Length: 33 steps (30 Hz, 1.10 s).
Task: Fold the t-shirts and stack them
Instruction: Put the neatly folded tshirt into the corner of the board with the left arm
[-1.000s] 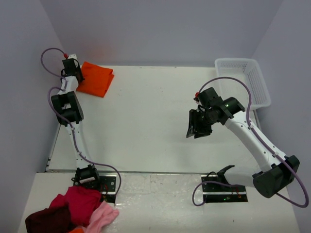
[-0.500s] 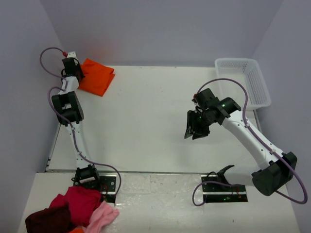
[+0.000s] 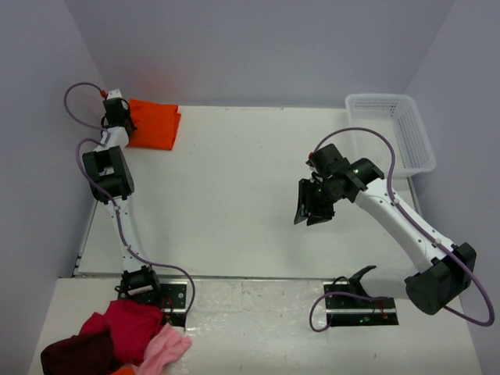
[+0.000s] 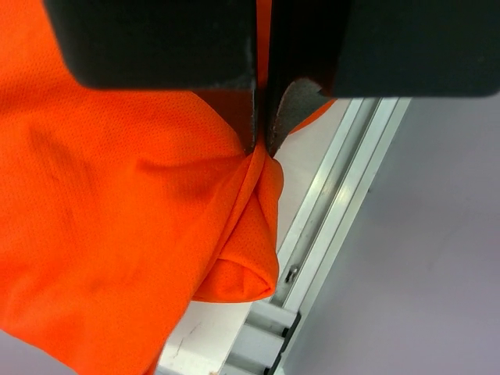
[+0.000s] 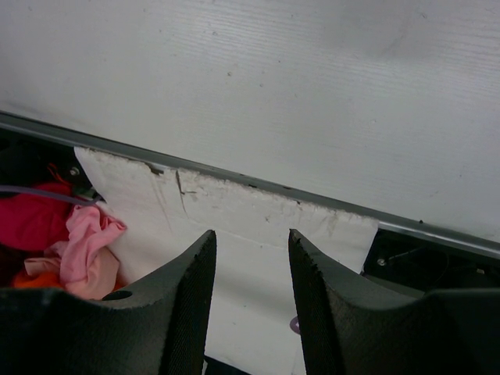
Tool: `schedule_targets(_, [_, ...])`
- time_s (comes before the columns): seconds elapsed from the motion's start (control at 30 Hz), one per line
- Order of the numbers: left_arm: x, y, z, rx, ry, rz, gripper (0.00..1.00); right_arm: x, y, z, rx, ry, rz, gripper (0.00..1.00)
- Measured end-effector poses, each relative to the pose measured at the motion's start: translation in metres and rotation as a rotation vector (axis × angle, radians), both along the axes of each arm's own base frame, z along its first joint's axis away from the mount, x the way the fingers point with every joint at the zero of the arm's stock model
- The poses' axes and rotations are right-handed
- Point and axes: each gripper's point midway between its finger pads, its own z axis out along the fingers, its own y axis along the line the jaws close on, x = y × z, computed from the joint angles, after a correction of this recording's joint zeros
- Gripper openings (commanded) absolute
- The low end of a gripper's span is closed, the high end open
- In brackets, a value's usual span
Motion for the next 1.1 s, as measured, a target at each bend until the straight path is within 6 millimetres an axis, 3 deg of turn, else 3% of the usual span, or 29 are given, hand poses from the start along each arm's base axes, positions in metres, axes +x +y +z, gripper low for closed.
schedule_targets(0.17, [-0.014,-0.001,0.000,-0.001,0.017,0.028,0.00,-0.001,0.000,-0.003,-0.001,0.006,0.001,0.44])
schedule_targets(0.23, [-0.015,0.000,0.000,-0.001,0.017,0.037,0.09,-0.001,0.001,-0.003,0.003,0.005,0.001,0.44])
schedule_targets(0.33, [-0.016,0.001,0.000,0.002,0.018,0.047,0.34,-0.002,0.001,-0.005,0.004,0.008,0.002,0.44])
schedule_targets(0.37, [-0.016,0.002,0.000,0.004,0.018,0.051,0.51,-0.003,0.000,-0.006,0.002,0.013,0.003,0.44])
schedule_targets(0.4, [-0.016,0.003,0.000,0.006,0.019,0.057,0.60,-0.004,0.000,-0.007,0.002,0.017,0.003,0.44])
schedule_targets(0.47, [-0.017,0.005,0.001,0.012,0.020,0.063,0.71,-0.006,0.000,-0.009,0.005,0.026,0.006,0.44])
schedule_targets(0.57, [-0.017,0.006,0.001,0.017,0.020,0.069,0.77,-0.007,0.000,-0.010,0.007,0.031,0.008,0.44])
schedule_targets(0.77, [-0.021,0.002,0.015,0.025,-0.001,0.062,0.79,-0.007,0.001,-0.010,0.010,0.026,0.009,0.44])
schedule_targets(0.9, [-0.023,-0.010,0.046,0.061,-0.035,0.039,0.79,-0.006,0.002,-0.009,0.015,0.022,0.012,0.44])
schedule_targets(1.0, [-0.026,-0.036,0.081,0.101,-0.070,0.000,0.75,-0.005,0.003,-0.009,0.022,0.018,0.016,0.44])
schedule_targets(1.07, [-0.025,-0.063,0.107,0.110,-0.108,-0.046,0.50,-0.005,0.004,-0.008,0.030,0.016,0.020,0.44])
schedule_targets(1.1, [-0.023,-0.080,0.120,0.111,-0.130,-0.080,0.32,-0.005,0.005,-0.008,0.035,0.016,0.023,0.44])
